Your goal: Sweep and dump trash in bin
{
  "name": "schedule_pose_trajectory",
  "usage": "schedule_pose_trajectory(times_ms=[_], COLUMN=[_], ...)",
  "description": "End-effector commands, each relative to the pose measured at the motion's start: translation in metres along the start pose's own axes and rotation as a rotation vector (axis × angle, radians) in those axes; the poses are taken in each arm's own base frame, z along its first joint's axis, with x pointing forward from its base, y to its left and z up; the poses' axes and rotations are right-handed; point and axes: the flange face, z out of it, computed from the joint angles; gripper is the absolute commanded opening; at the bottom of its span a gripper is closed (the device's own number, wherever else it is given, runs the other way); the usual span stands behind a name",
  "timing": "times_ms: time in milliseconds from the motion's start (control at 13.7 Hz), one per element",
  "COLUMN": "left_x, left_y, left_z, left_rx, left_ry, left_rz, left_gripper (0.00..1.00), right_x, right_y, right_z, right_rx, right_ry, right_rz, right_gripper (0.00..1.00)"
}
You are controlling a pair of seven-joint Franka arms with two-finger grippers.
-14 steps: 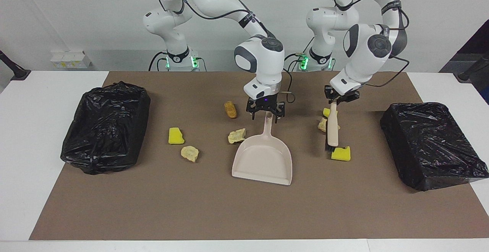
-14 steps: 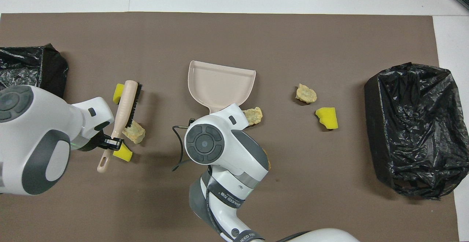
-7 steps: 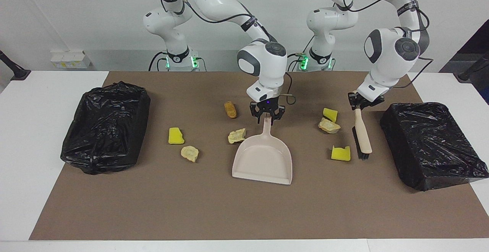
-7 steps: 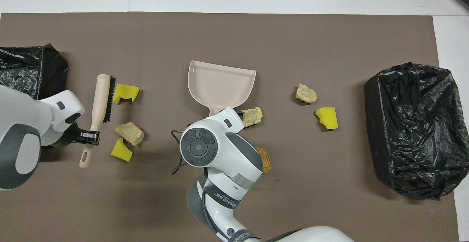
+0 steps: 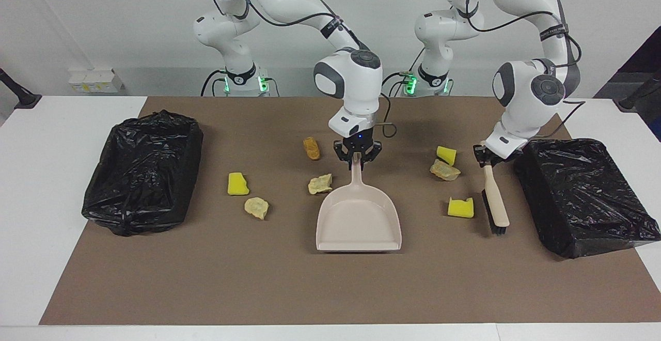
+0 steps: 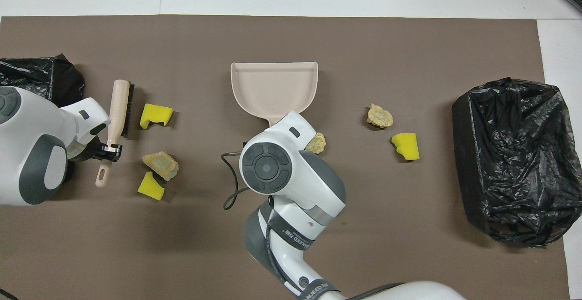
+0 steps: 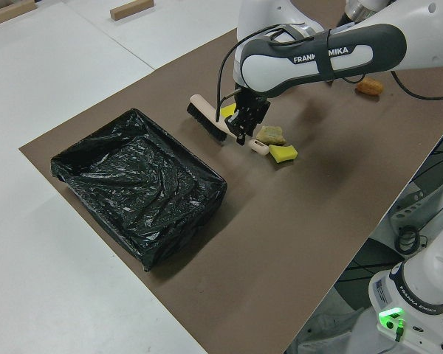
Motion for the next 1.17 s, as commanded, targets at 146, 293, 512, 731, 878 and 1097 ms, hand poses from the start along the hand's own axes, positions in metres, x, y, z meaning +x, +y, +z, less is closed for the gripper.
schedule_pose_trajectory(times_ms=[146, 293, 512, 731, 878, 1097], left_x=[-0.041, -0.064, -0.078, -0.085, -0.093, -0.106], left_y=[0.003, 0.013, 0.033, 0.053, 0.046, 0.047], left_z=[0.019, 0.027, 0.026, 0.014, -0.001, -0.006], left_rx=[0.010, 0.011, 0.012, 0.023, 0.032, 0.063], left_ry=[-0.061, -0.092, -0.147, -0.178, -0.183, -0.219], left_rz=[0.189, 0.241, 0.292, 0.307, 0.174, -0.090], left_gripper=[0.00, 0.00, 0.00, 0.00, 0.00, 0.00], right_x=[0.032, 0.040, 0.047, 0.046, 0.050, 0.040], right_y=[0.068, 0.095, 0.132, 0.152, 0.172, 0.168], right_z=[-0.023, -0.028, -0.029, -0.022, -0.015, -0.015], right_rx=[-0.042, -0.062, -0.007, 0.027, 0.055, 0.087], right_ry=[-0.038, -0.085, -0.177, -0.223, -0.242, -0.254], right_rz=[-0.325, -0.472, -0.756, -1.102, -1.308, -1.524], right_gripper=[0.00, 0.00, 0.00, 0.00, 0.00, 0.00])
